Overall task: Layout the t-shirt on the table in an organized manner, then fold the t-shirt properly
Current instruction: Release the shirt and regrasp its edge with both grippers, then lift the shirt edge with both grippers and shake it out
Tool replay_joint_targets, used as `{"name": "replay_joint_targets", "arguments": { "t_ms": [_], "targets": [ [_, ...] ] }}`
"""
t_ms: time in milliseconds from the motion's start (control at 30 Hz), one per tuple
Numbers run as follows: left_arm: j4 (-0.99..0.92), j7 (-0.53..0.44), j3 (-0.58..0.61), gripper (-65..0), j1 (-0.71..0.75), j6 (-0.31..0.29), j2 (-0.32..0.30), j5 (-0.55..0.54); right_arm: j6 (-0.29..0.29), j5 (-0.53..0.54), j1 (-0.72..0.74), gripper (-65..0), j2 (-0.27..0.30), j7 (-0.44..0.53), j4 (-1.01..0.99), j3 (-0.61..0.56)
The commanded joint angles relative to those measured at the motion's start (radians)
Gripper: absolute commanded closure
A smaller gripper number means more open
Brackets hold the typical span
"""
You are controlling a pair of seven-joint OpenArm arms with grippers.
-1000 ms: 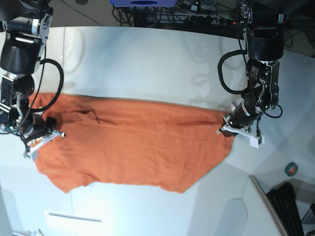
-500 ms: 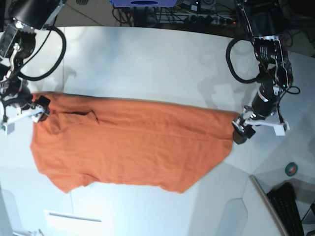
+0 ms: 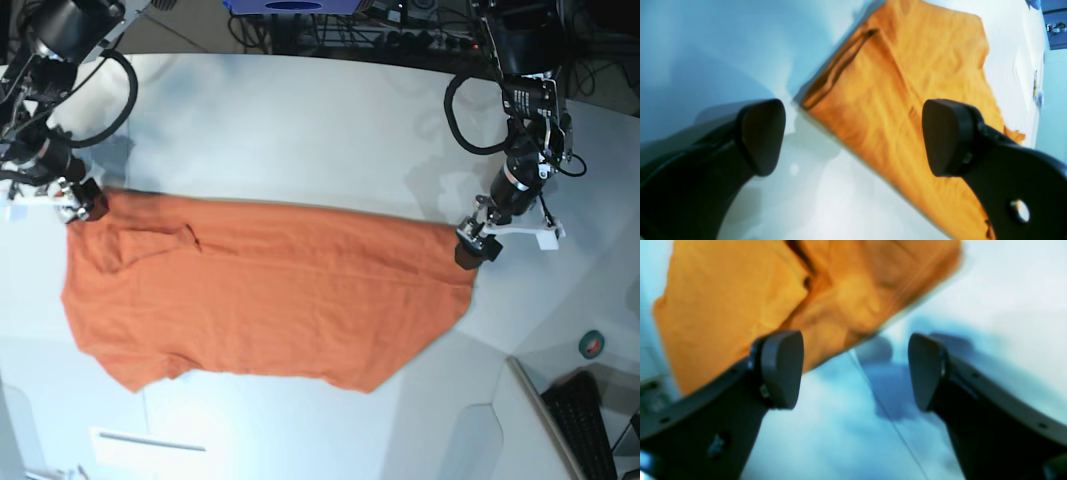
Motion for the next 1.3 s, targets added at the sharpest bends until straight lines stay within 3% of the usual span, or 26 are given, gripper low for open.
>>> {"name": "replay_joint_targets", "arguments": {
  "t_ms": [0,300,467,700,900,1033,1100,1167,1267],
  "targets": [
    [-0.003,0.016,0.001,-61.7,-0.009,0.014,-0.002,0.004,0.002,0.025,0.004,-46.8,0.025,0.032,-0.012,-0.001],
    [-0.004,0.016,0.001,-61.7,-0.002,0.014,-0.008,0.004,0.001,0.045,0.019,-47.0,0.044,0.178,-0.204,-0.002],
    [-0.004,0.016,0.001,-61.7,-0.002,0.014,-0.008,0.004,0.001,0.045,0.058,-47.0,0.079,0.192,-0.307,-0.004],
    [-0.012,0.018,0.001,-61.7,-0.005,0.014,-0.003,0.004,0.002,0.045,0.064,-45.9,0.082,0.193,-0.330,-0.002],
    [-0.013,0.018,0.001,-61.5,-0.020,0.014,-0.003,0.004,0.002,0.045,0.062,-33.8,0.081,0.193,-0.330,-0.002],
    [-0.076,0.018,0.003,-60.4,-0.063,0.014,-0.003,0.004,0.002,0.045,0.062,-32.4,0.079,0.193,-0.330,-0.002],
    [-0.124,0.018,0.003,-53.5,-0.089,0.014,-0.003,0.004,0.002,0.045,0.061,-32.3,0.078,0.193,-0.330,-0.002],
    [-0.150,0.018,0.003,-42.3,-0.103,0.014,-0.003,0.004,0.002,0.045,0.061,-32.3,0.076,0.193,-0.330,-0.002],
    [-0.167,0.018,0.020,-15.1,-0.120,0.014,-0.003,0.004,0.002,0.045,0.061,-30.2,0.074,0.193,-0.330,0.006]
  ]
}}
